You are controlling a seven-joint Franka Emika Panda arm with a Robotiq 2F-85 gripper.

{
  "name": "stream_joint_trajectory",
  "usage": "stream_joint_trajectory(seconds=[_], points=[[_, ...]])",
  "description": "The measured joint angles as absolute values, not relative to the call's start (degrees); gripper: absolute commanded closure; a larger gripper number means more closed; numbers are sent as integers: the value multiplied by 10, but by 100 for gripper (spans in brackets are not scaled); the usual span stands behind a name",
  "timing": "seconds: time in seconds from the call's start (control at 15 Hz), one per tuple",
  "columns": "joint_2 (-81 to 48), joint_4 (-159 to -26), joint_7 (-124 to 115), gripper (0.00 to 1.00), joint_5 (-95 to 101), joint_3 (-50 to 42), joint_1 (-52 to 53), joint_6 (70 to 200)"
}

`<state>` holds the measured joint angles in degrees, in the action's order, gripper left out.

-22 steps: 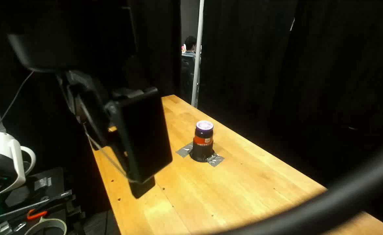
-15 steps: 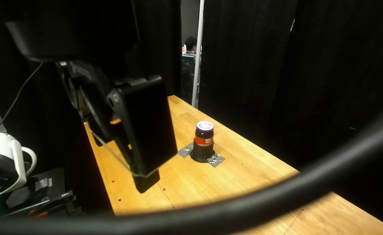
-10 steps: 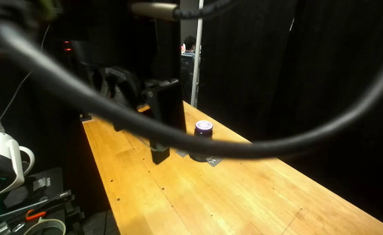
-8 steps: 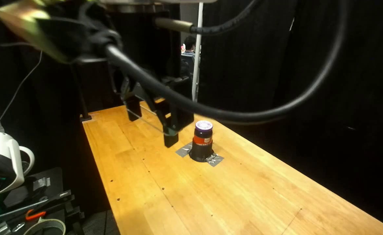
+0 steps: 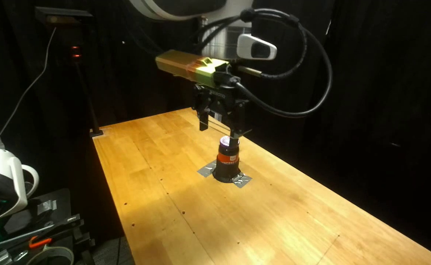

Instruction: Put the rubber band on the cup

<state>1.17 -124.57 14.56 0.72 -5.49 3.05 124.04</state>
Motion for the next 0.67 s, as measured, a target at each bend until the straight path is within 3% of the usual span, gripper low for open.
stream_joint_trajectory(seconds=[0.67], points=[[-293, -928, 157, 0, -26, 11, 3, 1242]])
